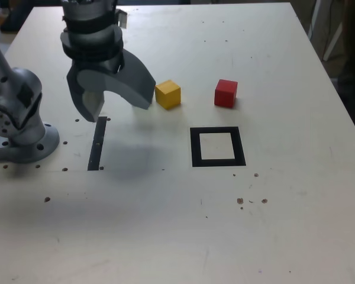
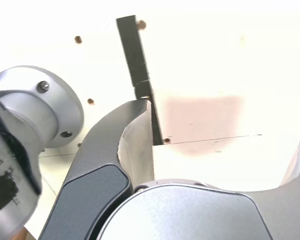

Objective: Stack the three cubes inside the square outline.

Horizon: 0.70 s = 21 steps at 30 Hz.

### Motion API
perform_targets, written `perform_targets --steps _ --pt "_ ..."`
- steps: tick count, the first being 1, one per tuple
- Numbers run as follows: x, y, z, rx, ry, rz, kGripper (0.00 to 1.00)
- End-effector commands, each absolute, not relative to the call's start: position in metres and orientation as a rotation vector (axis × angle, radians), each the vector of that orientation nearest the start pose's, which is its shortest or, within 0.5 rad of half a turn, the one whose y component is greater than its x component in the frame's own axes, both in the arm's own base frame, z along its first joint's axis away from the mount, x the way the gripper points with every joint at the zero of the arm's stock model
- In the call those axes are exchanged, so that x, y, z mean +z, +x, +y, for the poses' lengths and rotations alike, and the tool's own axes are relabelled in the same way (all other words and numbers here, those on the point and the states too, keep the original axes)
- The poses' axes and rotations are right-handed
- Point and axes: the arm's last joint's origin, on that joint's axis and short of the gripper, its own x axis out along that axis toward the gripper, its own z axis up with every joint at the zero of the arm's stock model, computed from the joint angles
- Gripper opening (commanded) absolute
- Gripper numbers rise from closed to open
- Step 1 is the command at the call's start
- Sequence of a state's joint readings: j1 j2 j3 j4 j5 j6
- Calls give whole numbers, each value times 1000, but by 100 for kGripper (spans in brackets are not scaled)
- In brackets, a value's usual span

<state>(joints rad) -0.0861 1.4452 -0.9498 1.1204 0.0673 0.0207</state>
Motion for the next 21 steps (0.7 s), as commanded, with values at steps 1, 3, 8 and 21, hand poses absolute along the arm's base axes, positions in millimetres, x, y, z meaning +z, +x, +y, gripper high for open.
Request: perform_targets --steps 1,3,8,21 --pt "280 177 -11 -31 149 1617 100" --pt "284 186 -12 -31 160 1618 100" --pt "292 211 -13 -26 185 1614 100" --pt "307 269 -2 -5 243 1610 100"
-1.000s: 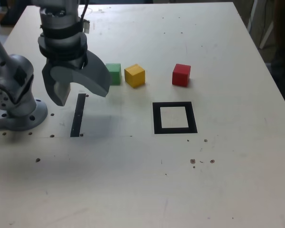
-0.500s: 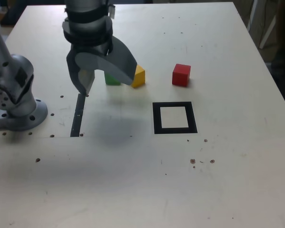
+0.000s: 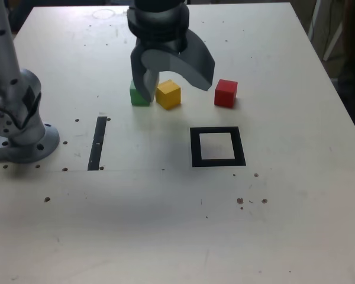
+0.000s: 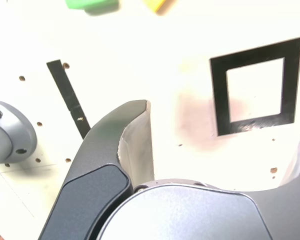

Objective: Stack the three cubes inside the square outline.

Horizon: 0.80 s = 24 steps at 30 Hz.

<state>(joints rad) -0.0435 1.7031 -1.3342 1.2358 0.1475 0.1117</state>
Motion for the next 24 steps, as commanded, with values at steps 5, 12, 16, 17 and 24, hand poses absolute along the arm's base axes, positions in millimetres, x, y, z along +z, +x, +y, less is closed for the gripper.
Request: perform_targets --steps 5,12,16,17,24 --pt "306 286 16 2 255 1627 100" --pt "299 306 52 -17 267 1647 100" --pt "297 317 68 -29 277 1649 100" --pt "296 320 72 -31 280 1650 100" --pt "280 343 93 -38 278 1677 100"
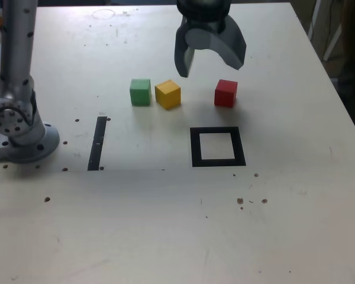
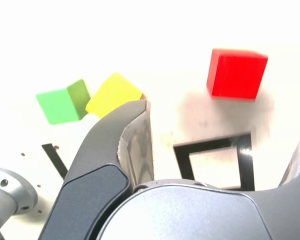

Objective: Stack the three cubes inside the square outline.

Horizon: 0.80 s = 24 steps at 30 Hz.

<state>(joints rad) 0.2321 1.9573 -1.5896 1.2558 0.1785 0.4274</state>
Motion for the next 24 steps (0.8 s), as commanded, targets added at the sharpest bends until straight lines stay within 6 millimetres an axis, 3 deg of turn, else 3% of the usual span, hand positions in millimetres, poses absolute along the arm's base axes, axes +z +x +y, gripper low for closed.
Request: perform_targets --steps 1,15,24 --pt "276 346 96 -39 276 1683 99" --pt "239 387 121 -47 270 1730 96" --pt "223 396 126 -47 268 1747 84"
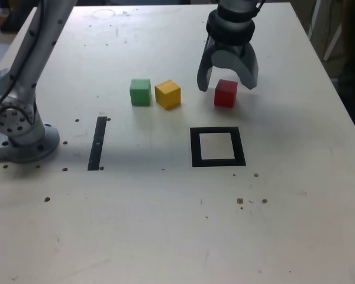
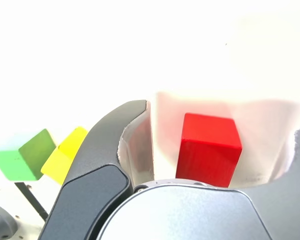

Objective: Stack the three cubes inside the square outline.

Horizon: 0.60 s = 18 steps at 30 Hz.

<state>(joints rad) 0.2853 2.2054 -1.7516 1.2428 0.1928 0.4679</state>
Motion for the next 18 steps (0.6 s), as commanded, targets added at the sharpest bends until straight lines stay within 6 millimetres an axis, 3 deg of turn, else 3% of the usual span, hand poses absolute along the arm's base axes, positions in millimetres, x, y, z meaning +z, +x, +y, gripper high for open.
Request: perform_targets --steps 1,13,18 --pt "221 397 127 -46 270 1747 82" --pt "215 401 128 -43 311 1757 41" --pt "214 400 127 -54 317 1766 35"
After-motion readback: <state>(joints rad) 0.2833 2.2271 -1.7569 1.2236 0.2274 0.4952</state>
